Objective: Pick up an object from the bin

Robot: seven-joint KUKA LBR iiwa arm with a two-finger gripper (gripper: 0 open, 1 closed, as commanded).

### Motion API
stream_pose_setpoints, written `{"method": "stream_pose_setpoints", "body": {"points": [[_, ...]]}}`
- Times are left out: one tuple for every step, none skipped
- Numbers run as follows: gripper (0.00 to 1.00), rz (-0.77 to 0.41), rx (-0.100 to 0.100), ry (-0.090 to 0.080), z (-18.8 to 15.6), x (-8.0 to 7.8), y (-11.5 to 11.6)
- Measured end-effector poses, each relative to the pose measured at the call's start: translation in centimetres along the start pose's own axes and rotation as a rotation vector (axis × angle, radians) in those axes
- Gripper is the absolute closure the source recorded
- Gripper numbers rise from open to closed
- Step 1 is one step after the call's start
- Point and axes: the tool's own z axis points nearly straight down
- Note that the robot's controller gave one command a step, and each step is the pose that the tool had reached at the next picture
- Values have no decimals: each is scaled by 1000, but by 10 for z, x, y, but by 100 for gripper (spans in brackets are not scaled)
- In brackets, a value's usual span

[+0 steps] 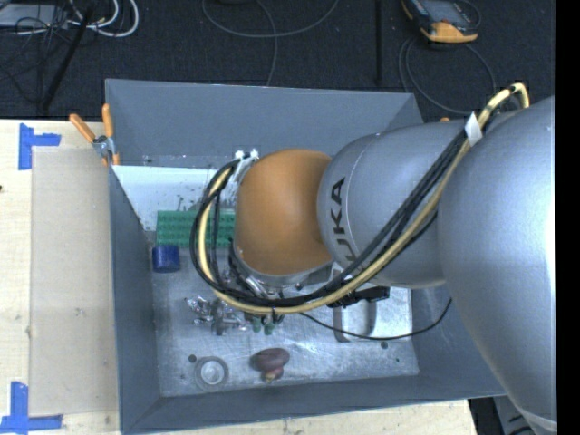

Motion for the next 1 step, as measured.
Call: {"method": "stream_pose_setpoints", "body": {"points": [[100,153,1,-1,-96,-30,-18]]}}
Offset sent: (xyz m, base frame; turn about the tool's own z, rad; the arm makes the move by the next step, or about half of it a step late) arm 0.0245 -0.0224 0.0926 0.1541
